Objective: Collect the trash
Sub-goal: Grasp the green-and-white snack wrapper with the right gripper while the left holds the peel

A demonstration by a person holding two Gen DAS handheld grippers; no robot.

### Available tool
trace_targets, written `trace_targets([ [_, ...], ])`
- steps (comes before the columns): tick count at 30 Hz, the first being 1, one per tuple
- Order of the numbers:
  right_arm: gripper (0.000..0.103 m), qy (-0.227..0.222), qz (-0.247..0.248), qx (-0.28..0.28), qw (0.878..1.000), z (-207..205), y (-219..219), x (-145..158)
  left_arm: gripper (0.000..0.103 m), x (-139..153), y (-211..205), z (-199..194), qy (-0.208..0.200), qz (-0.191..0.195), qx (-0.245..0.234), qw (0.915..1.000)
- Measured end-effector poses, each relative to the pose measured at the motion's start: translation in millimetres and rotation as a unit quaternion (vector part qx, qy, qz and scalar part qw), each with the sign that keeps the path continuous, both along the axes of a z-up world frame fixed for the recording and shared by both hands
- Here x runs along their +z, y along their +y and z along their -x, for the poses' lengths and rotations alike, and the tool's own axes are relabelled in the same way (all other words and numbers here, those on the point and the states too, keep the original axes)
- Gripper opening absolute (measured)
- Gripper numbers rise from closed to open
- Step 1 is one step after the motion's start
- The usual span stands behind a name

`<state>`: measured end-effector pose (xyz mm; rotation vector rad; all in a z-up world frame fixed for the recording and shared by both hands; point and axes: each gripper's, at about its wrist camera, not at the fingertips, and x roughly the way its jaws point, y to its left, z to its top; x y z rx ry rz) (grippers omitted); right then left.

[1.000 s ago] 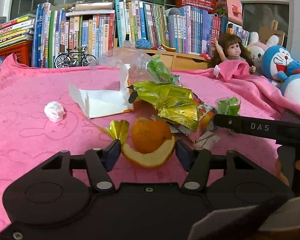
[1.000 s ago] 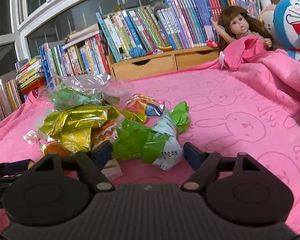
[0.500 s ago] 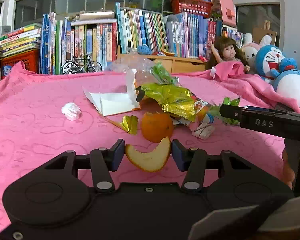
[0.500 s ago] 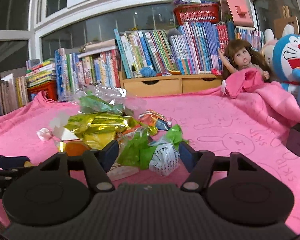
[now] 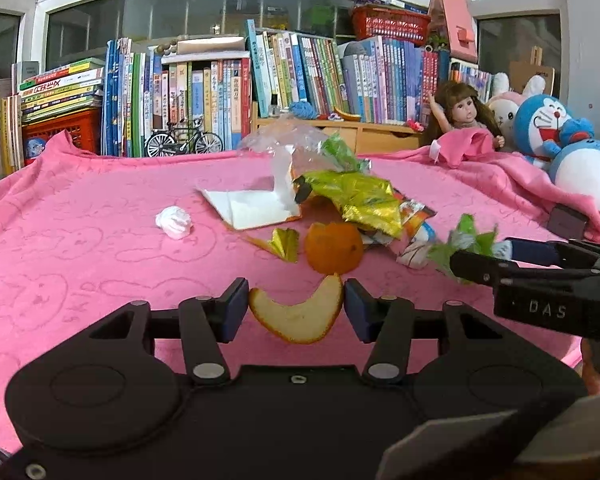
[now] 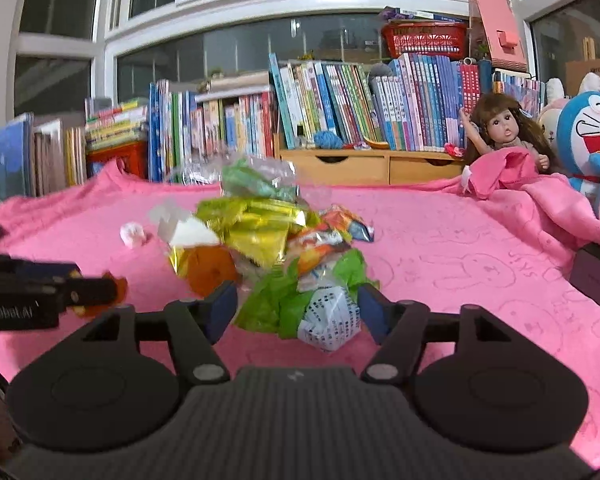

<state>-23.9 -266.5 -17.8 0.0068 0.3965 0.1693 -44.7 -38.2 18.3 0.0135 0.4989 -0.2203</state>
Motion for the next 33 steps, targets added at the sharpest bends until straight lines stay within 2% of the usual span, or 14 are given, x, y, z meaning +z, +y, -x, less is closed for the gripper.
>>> trace_targets([
  [2, 0.084, 0.006, -0.009, 0.0, 1.0, -0.1, -1.7, -3.5, 0.059, -4.4, 1.4, 0.9, 0.0, 0.0, 0.005, 1.0],
  [4, 0.087, 0.009, -0.018, -0.004, 1.0, -0.7, -3.7, -5.7, 0.073, -9.0, 2.5, 1.4, -0.002, -0.005, 0.01, 0.9999],
  [8, 0.093, 0.004, -0.021, -0.022, 1.0, -3.5, -6.4, -7.6, 0.082, -16.1, 3.4, 3.9, -0.002, -0.009, 0.011, 0.9999],
  [13, 0.093, 0.014, -0.026, -0.028, 0.999, -10.4, -9.2, -11.6, 0.086, -25.0, 2.5, 2.9, 0.014, -0.003, 0.004, 0.9999],
  [15, 0.084, 0.023, -0.022, -0.021, 0.999, -13.2, -6.5, -13.9, 0.086, -28.7, 1.7, -1.5, 0.028, 0.004, 0.003, 0.9996],
  [18, 0.074, 0.023, -0.01, -0.017, 1.0, -12.0, -0.4, -15.9, 0.08, -32.1, -0.6, -6.6, 0.035, 0.014, 0.009, 0.9993],
  [19, 0.073, 0.02, -0.006, -0.014, 1.0, -10.7, 0.8, -15.4, 0.069, -31.9, -1.2, -7.3, 0.033, 0.017, 0.009, 0.9993],
  [20, 0.07, 0.017, -0.001, -0.013, 1.0, -8.9, 2.2, -14.3, 0.062, -31.3, -1.5, -8.1, 0.032, 0.019, 0.012, 0.9992],
  [25, 0.049, 0.001, 0.01, -0.016, 1.0, -0.1, 2.1, -5.9, 0.043, -23.8, -0.2, -6.5, 0.025, 0.022, 0.013, 0.9994],
  [28, 0.042, 0.0, -0.008, -0.018, 1.0, 3.5, -1.1, -1.0, 0.039, -19.0, 1.1, -2.7, 0.025, 0.022, 0.012, 0.9994],
  [31, 0.019, -0.003, -0.015, -0.017, 1.0, 7.8, -0.9, 3.2, 0.038, -15.3, 3.3, 3.0, 0.026, 0.024, 0.011, 0.9993],
  [33, 0.017, -0.004, -0.017, -0.007, 1.0, 11.5, 0.5, 5.9, 0.037, -12.1, 5.8, 8.0, 0.022, 0.027, 0.009, 0.9994],
])
